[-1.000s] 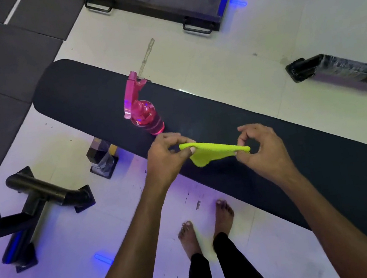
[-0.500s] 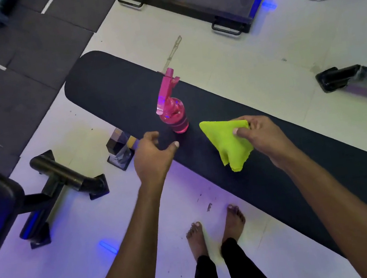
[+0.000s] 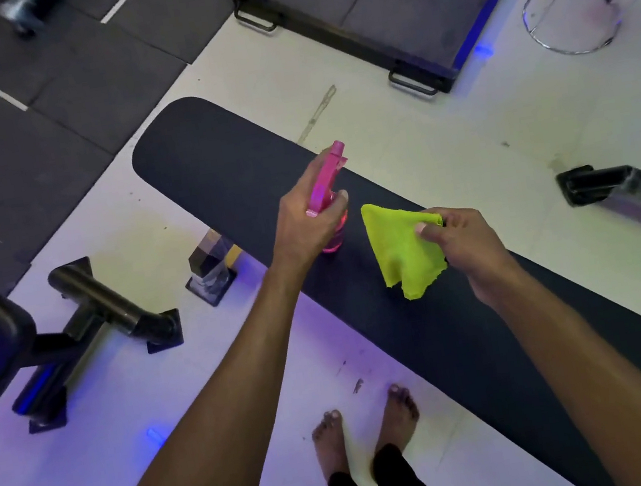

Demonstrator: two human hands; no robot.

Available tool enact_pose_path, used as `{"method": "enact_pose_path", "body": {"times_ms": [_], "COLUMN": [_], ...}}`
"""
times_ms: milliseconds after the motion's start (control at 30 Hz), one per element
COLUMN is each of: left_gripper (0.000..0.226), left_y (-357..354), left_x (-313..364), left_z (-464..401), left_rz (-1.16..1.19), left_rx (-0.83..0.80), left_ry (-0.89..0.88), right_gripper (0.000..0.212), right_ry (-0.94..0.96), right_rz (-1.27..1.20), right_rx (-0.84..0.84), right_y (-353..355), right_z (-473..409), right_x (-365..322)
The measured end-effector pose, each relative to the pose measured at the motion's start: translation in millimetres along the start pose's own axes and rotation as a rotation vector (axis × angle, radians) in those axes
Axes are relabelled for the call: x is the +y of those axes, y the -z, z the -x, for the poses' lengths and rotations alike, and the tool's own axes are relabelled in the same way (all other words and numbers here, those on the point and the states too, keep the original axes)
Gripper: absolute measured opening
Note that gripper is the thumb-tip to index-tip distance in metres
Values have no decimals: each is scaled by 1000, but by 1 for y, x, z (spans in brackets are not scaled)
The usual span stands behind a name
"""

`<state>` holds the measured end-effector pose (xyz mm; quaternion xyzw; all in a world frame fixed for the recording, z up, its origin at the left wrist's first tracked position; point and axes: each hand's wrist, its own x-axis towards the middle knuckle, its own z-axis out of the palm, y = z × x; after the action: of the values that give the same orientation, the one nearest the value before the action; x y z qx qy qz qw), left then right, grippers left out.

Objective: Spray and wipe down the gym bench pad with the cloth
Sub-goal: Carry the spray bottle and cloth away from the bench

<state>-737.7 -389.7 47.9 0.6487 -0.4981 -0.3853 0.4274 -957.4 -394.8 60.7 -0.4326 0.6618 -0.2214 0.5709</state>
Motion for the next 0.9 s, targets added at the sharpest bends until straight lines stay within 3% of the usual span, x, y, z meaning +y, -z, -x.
{"method": "enact_pose_path", "body": {"times_ms": [400,700,900], "left_gripper": [41,44,44], "left_y": [73,225,348], "left_x": [70,179,199], "left_z": [64,138,188], "left_rz": [106,204,203], "left_rx": [184,488,574], "left_ry": [29,-59,-76], "right_gripper": [18,17,18], "right_ry": [113,316,467], "right_rz": [59,50,34], "right_rx": [-20,-202,-314], "right_y": [-10,-90,-183], "right_z": [64,172,233], "right_x": [-87,-207,-267]}}
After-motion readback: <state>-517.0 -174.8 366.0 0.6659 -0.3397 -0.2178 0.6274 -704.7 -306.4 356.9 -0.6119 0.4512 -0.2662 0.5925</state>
